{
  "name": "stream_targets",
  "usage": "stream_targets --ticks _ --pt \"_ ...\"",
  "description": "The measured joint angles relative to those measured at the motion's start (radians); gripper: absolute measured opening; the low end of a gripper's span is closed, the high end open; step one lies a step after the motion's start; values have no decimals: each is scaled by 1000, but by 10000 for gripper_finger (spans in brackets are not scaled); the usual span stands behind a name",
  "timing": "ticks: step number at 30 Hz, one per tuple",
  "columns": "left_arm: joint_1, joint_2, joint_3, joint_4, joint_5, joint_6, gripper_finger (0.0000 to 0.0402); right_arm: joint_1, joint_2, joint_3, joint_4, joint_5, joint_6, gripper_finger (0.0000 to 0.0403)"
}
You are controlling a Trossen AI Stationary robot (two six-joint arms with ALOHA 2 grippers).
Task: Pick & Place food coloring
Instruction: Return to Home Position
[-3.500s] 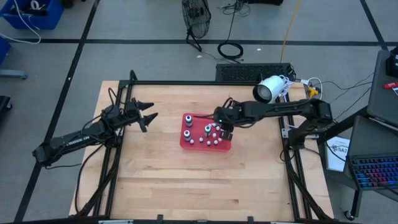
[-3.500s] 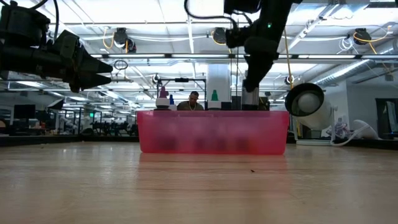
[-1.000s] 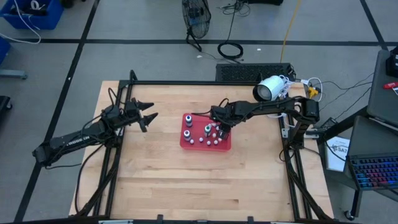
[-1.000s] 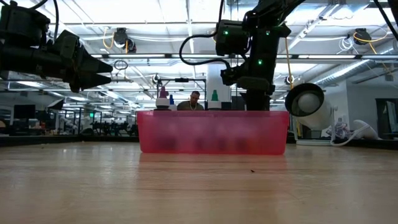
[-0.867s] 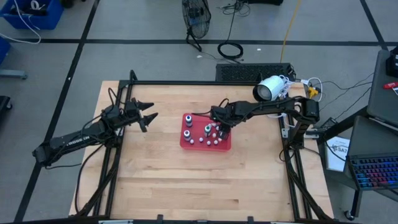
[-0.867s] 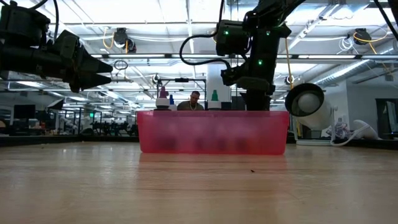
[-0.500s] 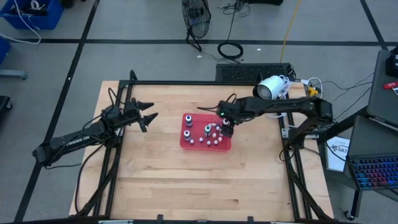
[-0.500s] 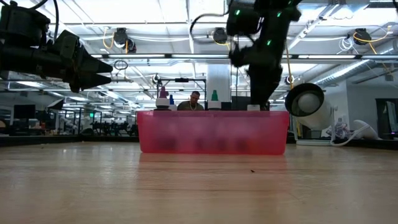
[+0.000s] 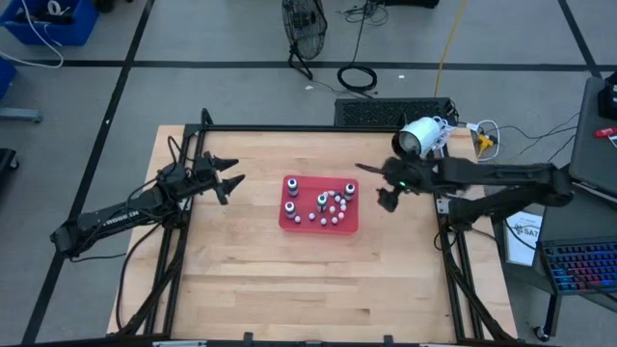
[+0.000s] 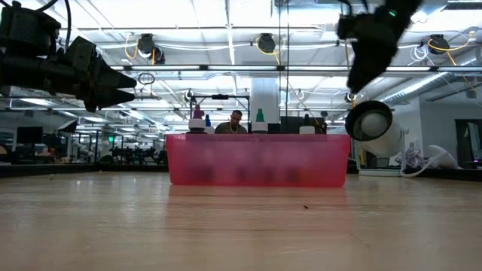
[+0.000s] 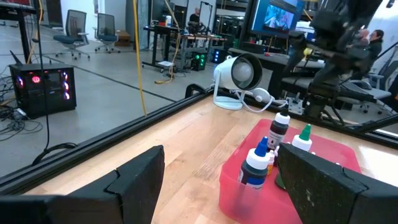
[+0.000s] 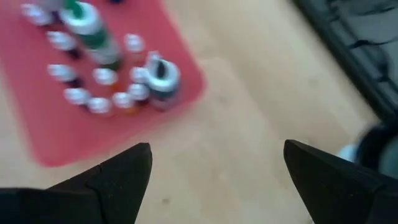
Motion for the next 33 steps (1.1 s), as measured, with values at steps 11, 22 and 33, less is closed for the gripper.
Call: stream_targets --ticks 11,22,33 --pt "0 0 0 0 0 0 306 6 -501 -530 464 -6 129 347" --pt "0 0 0 0 0 0 306 6 -812 -909 1089 -165 -26 349" --pt "0 0 0 0 0 0 306 6 -863 -1000 1104 -277 -110 350"
